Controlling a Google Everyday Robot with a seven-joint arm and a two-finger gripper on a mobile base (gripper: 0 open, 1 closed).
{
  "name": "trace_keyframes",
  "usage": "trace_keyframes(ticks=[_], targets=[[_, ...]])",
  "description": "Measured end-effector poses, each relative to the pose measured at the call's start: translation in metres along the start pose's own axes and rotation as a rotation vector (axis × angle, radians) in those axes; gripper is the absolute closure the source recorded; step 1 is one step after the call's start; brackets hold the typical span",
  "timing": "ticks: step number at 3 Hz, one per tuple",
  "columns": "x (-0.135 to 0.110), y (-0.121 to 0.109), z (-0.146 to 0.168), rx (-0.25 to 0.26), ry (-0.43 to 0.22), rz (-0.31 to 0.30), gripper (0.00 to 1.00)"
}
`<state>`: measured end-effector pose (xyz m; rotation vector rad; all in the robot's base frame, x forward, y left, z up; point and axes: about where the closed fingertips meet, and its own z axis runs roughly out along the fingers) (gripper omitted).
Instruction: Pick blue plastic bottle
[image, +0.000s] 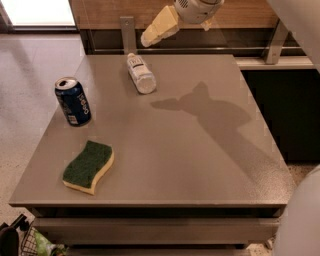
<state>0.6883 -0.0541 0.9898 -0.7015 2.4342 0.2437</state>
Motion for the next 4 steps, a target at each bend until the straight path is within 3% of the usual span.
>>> trace_keyframes(ticks=[1, 2, 4], targets=[[-0.001, 0.001, 0.002, 0.005, 0.009, -0.001, 0.00], [-0.011, 0.010, 0.027, 0.073, 0.130, -0.012, 0.00], [-0.021, 0.019, 0.062, 0.160, 0.260, 0.023, 0.00]])
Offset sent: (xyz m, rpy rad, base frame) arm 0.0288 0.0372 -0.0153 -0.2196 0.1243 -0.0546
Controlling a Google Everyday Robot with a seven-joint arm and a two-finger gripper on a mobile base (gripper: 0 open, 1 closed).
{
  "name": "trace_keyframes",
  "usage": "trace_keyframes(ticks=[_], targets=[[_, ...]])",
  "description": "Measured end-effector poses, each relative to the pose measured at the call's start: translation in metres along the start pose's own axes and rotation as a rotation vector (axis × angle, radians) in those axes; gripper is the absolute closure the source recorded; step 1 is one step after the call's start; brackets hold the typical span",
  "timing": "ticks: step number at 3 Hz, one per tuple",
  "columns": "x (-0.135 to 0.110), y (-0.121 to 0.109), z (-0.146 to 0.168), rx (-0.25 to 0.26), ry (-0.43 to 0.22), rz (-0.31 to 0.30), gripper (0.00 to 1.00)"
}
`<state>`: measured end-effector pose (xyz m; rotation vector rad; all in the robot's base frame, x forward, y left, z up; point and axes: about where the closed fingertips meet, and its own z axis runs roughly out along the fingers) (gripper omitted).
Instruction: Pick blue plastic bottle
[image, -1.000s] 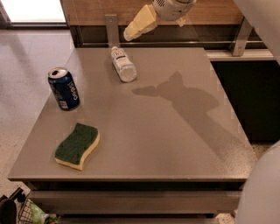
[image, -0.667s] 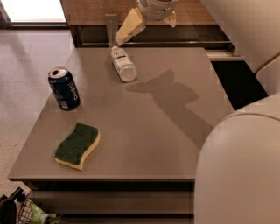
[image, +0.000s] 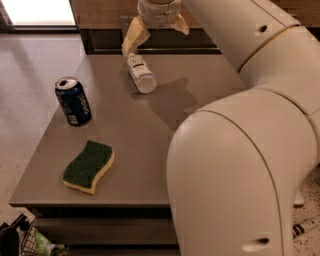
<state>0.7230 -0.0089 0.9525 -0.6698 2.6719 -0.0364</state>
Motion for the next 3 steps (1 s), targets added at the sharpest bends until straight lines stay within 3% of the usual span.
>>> trace_keyframes(ticks=[3], targets=[[-0.036, 0.008, 0.062, -0.006, 0.076, 0.011, 0.00]])
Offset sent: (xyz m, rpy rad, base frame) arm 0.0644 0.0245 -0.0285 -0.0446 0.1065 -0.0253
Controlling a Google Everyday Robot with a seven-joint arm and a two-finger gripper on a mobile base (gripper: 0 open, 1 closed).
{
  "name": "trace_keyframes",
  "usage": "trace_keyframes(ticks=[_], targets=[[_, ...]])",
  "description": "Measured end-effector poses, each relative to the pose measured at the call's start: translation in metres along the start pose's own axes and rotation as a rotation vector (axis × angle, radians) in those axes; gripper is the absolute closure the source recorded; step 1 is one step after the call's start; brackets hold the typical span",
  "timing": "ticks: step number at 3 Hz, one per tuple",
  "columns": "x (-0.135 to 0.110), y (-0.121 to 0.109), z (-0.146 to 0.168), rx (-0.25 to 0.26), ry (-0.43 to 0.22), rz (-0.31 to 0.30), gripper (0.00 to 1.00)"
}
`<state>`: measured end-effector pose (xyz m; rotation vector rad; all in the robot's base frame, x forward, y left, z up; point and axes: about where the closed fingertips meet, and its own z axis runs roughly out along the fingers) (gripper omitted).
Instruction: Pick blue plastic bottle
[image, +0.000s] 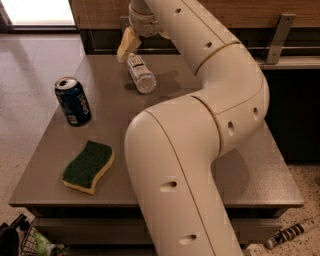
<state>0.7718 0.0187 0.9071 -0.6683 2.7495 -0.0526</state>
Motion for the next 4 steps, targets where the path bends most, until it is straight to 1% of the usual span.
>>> trace_keyframes(ticks=[1, 2, 3, 4], targets=[[-0.003, 0.000, 0.009, 0.002, 0.013, 0.003, 0.00], [-0.001, 0.001, 0.018, 0.015, 0.045, 0.007, 0.00], [0.005, 0.003, 0.026, 0.038, 0.085, 0.002, 0.00], [0.013, 0.004, 0.025, 0.062, 0.111, -0.018, 0.00]])
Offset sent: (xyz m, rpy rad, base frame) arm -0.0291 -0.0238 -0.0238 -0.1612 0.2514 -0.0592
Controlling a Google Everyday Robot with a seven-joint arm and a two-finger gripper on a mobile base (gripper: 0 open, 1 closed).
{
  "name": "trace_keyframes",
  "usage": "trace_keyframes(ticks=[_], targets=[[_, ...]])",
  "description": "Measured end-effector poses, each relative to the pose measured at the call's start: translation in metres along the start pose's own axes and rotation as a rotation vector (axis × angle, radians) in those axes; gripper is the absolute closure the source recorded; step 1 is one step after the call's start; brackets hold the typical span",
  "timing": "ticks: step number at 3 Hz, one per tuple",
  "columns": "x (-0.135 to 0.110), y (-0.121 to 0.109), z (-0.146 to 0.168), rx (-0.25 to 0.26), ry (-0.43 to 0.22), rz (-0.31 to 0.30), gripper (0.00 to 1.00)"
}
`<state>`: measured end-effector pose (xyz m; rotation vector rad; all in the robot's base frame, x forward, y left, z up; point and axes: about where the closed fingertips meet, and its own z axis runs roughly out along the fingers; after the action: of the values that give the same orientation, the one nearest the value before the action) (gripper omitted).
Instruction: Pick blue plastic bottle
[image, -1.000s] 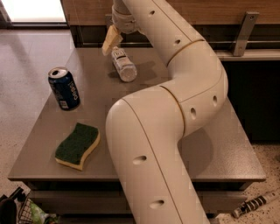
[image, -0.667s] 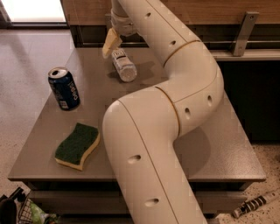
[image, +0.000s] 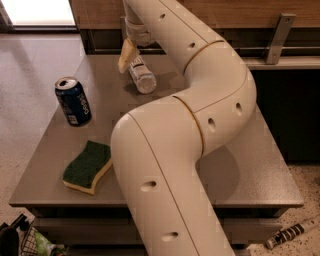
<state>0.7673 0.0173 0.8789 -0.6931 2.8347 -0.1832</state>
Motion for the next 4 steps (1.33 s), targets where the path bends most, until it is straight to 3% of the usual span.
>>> trace_keyframes(ticks=[1, 2, 3, 4], targets=[[0.007, 0.005, 0.000, 0.009, 0.011, -0.015, 0.00], [0.019, 0.014, 0.007, -0.031, 0.037, -0.007, 0.00], [0.024, 0.024, 0.012, -0.122, 0.038, 0.032, 0.00], [0.018, 0.027, 0.011, -0.181, 0.006, 0.064, 0.00]])
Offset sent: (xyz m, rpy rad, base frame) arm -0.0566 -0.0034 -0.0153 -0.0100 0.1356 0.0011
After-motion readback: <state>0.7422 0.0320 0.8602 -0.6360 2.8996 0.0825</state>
